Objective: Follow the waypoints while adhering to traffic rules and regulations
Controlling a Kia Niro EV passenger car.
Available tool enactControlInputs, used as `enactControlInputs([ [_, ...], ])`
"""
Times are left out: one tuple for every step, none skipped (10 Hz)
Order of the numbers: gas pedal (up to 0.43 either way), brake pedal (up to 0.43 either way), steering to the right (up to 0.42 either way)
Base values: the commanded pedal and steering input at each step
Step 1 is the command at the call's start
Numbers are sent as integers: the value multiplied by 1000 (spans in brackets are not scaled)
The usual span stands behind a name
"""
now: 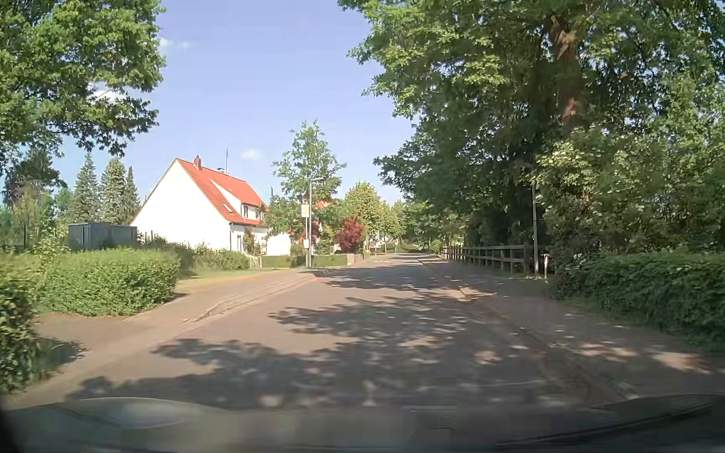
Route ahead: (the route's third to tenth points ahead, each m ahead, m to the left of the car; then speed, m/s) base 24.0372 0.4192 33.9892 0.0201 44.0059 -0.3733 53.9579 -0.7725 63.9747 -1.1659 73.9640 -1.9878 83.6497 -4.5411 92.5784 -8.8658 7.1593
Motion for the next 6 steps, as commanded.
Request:
enactControlInputs([
  [169,6,-2],
  [169,6,-2],
  [169,6,-1],
  [169,6,-2],
  [169,6,-1],
  [169,6,-1],
])
